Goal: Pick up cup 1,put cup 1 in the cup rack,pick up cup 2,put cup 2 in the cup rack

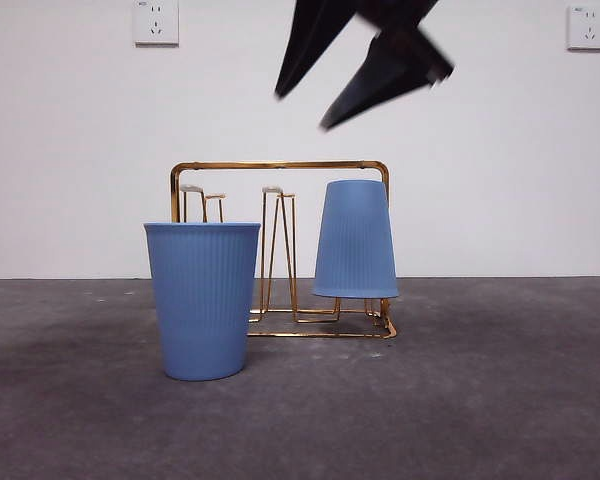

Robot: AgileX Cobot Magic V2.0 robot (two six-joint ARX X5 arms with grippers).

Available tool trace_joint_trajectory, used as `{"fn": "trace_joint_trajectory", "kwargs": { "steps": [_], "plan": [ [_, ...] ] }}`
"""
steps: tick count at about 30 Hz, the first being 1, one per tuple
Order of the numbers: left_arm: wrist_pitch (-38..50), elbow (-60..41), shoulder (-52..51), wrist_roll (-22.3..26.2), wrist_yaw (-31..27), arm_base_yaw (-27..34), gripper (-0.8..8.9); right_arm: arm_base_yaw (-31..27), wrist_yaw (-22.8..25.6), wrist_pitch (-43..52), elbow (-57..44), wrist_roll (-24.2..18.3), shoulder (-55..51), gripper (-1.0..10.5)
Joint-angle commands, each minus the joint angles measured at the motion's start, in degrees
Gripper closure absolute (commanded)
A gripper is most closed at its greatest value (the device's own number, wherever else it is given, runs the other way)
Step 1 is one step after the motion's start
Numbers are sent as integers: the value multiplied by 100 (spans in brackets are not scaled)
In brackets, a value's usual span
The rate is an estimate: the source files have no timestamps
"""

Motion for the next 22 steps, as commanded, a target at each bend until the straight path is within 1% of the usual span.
{"fn": "trace_joint_trajectory", "kwargs": {
  "steps": [1,8,11,22],
  "plan": [
    [-103,-55,-59,48,-22,15,307,70,-13,142,-24,129,232,685],
    [-260,-55,-96,46,-13,15,307,203,-4,411,-24,317,761,683],
    [-260,-55,-94,46,-13,15,307,216,39,516,-24,376,951,618],
    [-339,-55,-81,46,-11,15,307,254,109,754,-2,468,1471,617]
  ]
}}
